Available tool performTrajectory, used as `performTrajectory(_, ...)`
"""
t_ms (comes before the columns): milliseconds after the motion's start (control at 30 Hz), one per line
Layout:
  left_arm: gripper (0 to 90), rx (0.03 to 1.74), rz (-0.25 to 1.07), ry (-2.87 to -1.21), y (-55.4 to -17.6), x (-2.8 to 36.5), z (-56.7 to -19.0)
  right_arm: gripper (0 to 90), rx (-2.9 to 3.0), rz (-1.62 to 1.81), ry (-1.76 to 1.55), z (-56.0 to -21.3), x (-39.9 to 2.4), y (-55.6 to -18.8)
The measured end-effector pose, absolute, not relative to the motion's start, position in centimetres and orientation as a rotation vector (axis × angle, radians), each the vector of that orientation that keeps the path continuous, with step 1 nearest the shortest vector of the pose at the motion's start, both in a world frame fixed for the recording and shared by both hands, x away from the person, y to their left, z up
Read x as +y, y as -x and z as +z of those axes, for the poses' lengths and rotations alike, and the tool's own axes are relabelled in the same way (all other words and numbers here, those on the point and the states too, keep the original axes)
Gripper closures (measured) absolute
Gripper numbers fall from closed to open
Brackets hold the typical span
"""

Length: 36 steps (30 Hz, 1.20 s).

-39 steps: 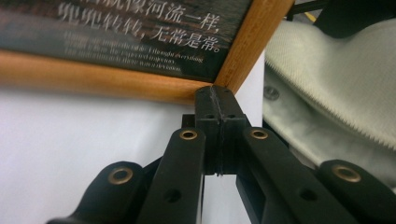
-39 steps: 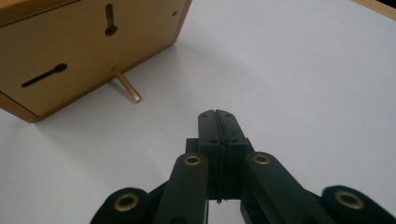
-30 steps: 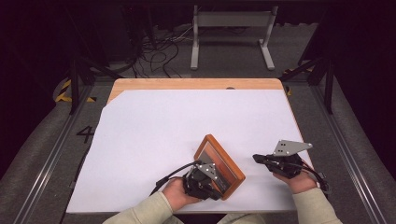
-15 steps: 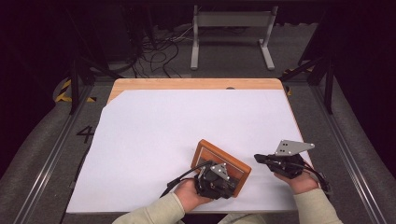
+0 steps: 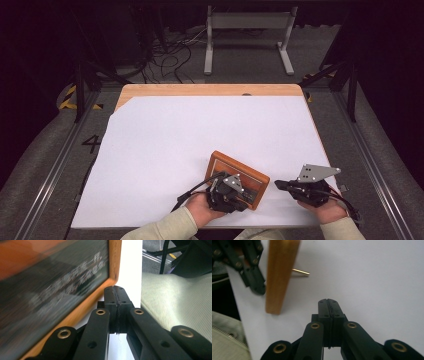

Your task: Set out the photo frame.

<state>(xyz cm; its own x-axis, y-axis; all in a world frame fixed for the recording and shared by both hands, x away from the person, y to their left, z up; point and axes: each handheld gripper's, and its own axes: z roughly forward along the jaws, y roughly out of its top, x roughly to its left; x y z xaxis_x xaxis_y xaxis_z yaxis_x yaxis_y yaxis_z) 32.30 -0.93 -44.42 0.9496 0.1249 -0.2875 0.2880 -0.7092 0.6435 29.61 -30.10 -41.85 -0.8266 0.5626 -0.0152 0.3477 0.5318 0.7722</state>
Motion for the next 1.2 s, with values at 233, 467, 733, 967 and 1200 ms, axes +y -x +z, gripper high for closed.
performTrajectory(233, 85.4, 0.367, -0.245, -2.300, -33.0, 4.1, -42.9, 89.8, 2.636, 1.180, -0.679, -43.4, -27.5, -27.4)
performTrajectory(467, 82.8, 0.488, -0.174, -2.239, -33.8, 8.8, -42.3, 89.8, 2.732, 1.207, -0.602, -44.1, -25.2, -26.6)
performTrajectory(733, 79.3, 0.605, -0.113, -2.184, -34.9, 12.3, -42.2, 90.0, 2.767, 1.157, -0.598, -45.1, -24.0, -26.9)
performTrajectory(967, 78.4, 0.667, -0.083, -2.160, -35.5, 14.4, -42.4, 90.0, 2.751, 1.161, -0.581, -45.1, -24.4, -27.3)
performTrajectory(1200, 77.6, 0.703, -0.063, -2.166, -35.5, 15.1, -42.8, 90.0, 2.709, 1.149, -0.639, -45.6, -24.9, -28.5)
